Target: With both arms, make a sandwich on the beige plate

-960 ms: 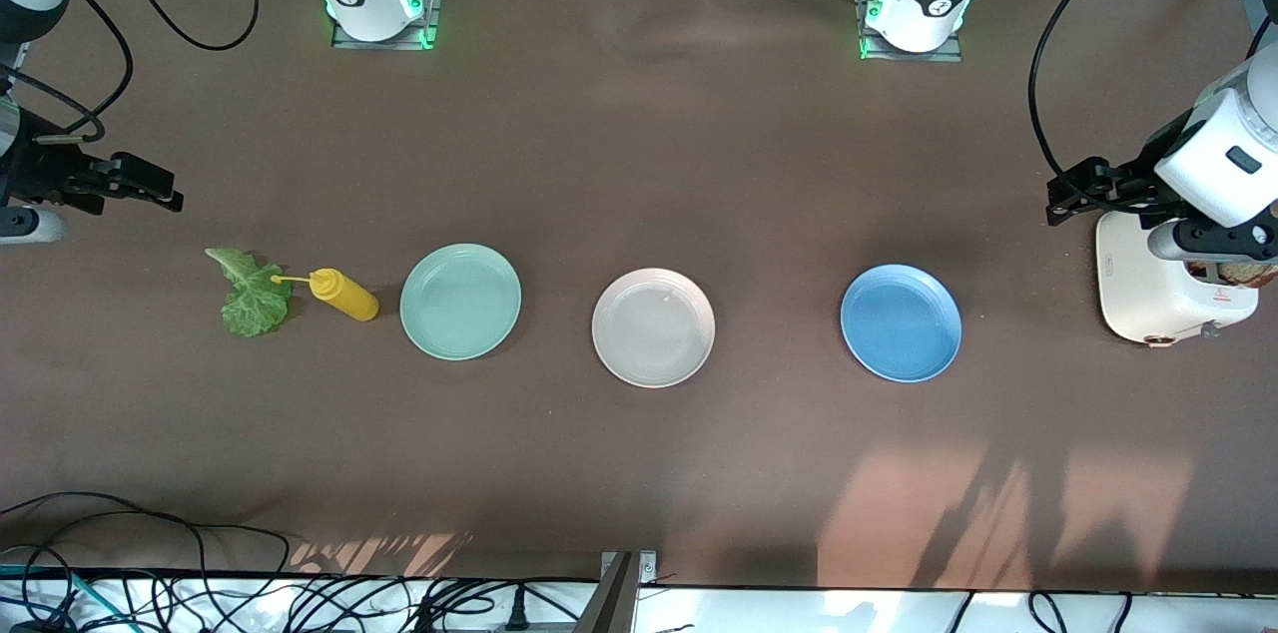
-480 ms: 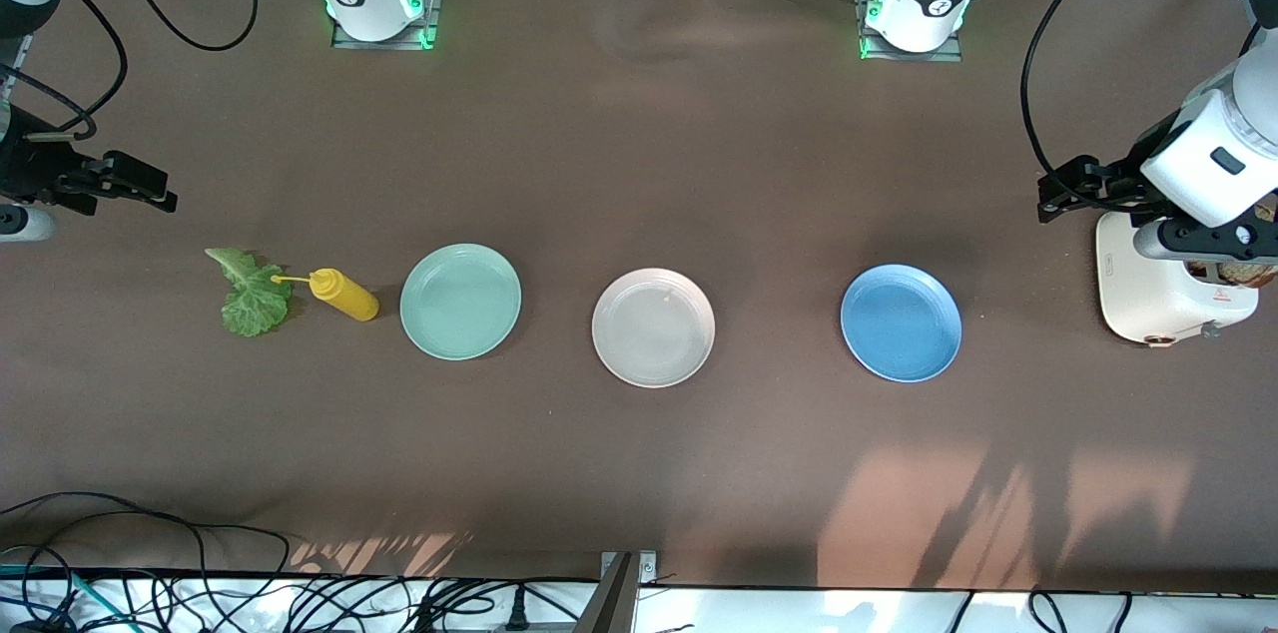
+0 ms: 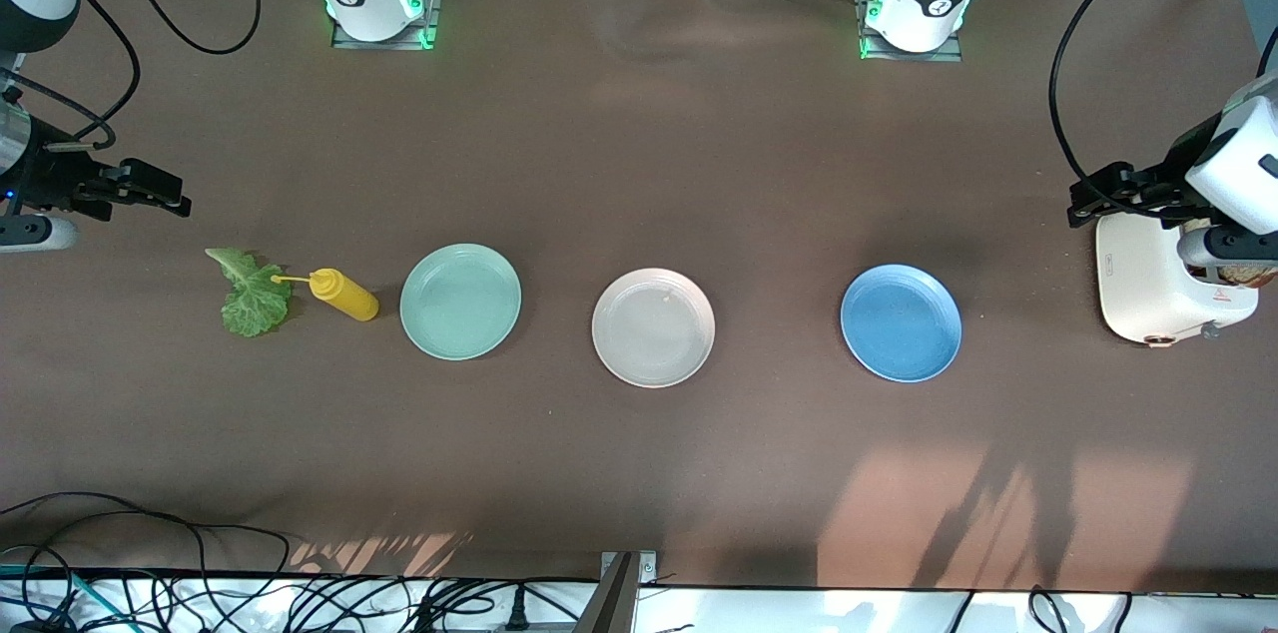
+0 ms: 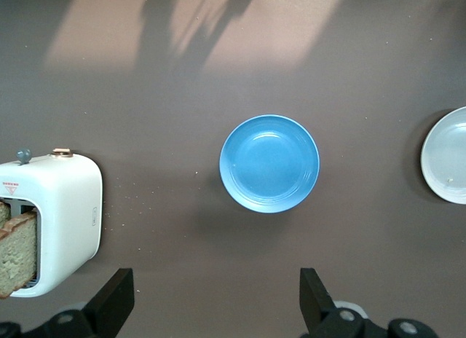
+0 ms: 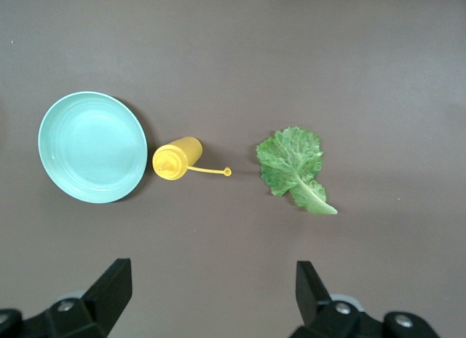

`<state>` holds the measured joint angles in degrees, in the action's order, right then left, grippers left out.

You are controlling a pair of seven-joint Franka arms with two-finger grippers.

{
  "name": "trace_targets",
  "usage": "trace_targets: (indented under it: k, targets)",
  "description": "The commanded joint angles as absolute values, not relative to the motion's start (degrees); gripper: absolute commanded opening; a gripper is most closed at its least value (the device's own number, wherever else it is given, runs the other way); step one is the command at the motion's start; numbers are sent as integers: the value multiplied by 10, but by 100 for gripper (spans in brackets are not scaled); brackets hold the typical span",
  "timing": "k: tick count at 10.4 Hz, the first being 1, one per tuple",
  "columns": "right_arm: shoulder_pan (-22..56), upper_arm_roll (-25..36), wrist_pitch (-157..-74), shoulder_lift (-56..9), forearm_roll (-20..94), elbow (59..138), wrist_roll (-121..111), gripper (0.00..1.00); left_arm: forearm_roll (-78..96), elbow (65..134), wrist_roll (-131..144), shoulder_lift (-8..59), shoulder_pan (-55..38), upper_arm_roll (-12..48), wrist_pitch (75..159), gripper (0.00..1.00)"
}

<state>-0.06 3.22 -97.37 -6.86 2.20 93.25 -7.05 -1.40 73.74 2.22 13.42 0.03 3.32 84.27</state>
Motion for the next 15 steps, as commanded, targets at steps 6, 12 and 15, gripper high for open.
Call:
trace_targets:
  k: [6, 12, 15]
  targets:
    - [4, 36, -965, -82, 32, 911, -73, 100, -1, 740, -11, 120, 24, 23, 822, 100]
    - [8, 33, -964, -83, 27, 911, -72, 100, -1, 743, -12, 120, 28, 23, 810, 100]
    - [5, 35, -964, -83, 28, 912, -67, 100, -2, 744, -12, 120, 28, 23, 808, 100]
